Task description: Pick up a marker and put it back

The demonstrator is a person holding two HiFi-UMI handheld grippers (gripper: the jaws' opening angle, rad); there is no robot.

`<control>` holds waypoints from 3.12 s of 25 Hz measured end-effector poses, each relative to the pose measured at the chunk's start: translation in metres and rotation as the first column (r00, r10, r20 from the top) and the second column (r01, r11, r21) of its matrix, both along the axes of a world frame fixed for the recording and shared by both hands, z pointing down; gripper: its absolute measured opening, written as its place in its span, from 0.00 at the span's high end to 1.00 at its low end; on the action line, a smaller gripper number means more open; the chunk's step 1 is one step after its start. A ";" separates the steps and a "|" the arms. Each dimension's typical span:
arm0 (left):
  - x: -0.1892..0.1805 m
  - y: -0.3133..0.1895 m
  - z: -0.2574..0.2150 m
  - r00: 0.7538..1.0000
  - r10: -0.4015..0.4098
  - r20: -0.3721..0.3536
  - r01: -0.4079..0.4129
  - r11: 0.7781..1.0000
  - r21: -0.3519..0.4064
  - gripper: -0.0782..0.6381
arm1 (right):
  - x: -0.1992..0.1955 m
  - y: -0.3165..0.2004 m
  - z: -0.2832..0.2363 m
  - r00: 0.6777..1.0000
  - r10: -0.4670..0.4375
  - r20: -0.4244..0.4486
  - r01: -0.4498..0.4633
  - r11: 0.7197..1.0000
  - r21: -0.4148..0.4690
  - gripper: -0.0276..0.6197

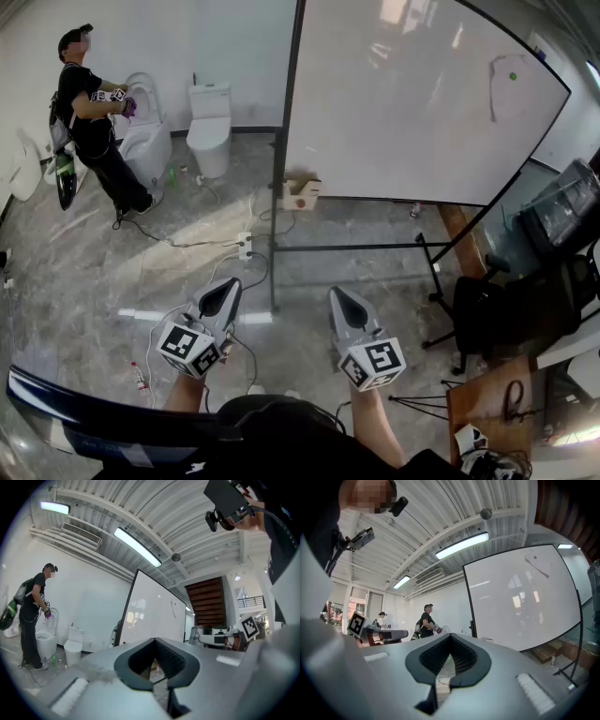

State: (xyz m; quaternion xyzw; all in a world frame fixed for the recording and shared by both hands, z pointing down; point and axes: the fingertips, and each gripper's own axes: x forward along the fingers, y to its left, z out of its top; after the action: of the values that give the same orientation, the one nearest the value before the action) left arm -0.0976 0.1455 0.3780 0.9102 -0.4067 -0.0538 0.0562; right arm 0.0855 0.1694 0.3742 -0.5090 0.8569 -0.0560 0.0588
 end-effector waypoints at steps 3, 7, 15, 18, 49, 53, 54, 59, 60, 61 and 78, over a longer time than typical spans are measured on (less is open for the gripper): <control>-0.007 -0.010 -0.009 1.000 -0.016 0.001 0.016 0.999 0.030 0.88 | -0.002 -0.008 -0.008 1.000 -0.006 -0.002 0.006 1.000 0.024 0.95; -0.005 -0.011 -0.008 1.000 -0.021 0.019 0.020 0.999 0.041 0.88 | 0.000 -0.007 -0.005 1.000 -0.011 -0.006 0.011 1.000 0.022 0.95; 0.006 -0.008 -0.001 1.000 -0.003 0.013 0.003 1.000 0.013 0.88 | -0.002 -0.001 -0.009 0.999 -0.054 0.003 0.054 0.998 0.027 0.95; 0.012 -0.008 0.005 1.000 -0.005 0.012 0.005 1.000 0.000 0.88 | 0.004 0.000 -0.005 0.997 -0.070 0.012 0.070 0.997 0.019 0.95; 0.029 -0.118 0.038 0.999 -0.041 0.027 0.043 0.998 -0.054 0.88 | 0.007 -0.108 0.016 0.986 -0.146 -0.081 0.147 0.989 0.004 0.94; 0.012 -0.164 0.029 1.000 -0.008 0.023 0.010 0.999 -0.052 0.88 | -0.016 -0.158 0.014 0.991 -0.111 -0.070 0.111 0.994 -0.005 0.95; 0.008 -0.176 0.027 1.000 0.003 0.024 -0.002 0.999 -0.053 0.88 | -0.022 -0.170 0.013 0.992 -0.101 -0.071 0.101 0.995 -0.007 0.95; -0.007 -0.232 0.018 0.994 0.083 0.064 -0.081 0.996 -0.030 0.88 | -0.049 -0.225 0.009 0.995 -0.051 -0.082 0.050 0.999 -0.014 0.94; -0.010 -0.242 0.017 0.993 0.096 0.064 -0.094 0.995 -0.027 0.88 | -0.053 -0.233 0.009 0.996 -0.046 -0.082 0.046 0.999 -0.010 0.94; -0.012 -0.251 0.016 0.992 0.105 0.064 -0.104 0.994 -0.025 0.88 | -0.058 -0.240 0.010 0.996 -0.042 -0.080 0.041 0.999 -0.007 0.95; -0.031 -0.338 0.032 0.977 0.213 0.022 -0.212 0.976 -0.045 0.88 | -0.084 -0.318 0.027 0.993 0.050 -0.104 -0.056 0.997 -0.053 0.95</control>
State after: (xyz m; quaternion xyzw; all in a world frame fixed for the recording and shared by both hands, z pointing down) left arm -0.1284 -0.1925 0.4100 0.9477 -0.3088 -0.0270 0.0754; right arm 0.0014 -0.1489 0.4017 -0.5353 0.8430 -0.0522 0.0021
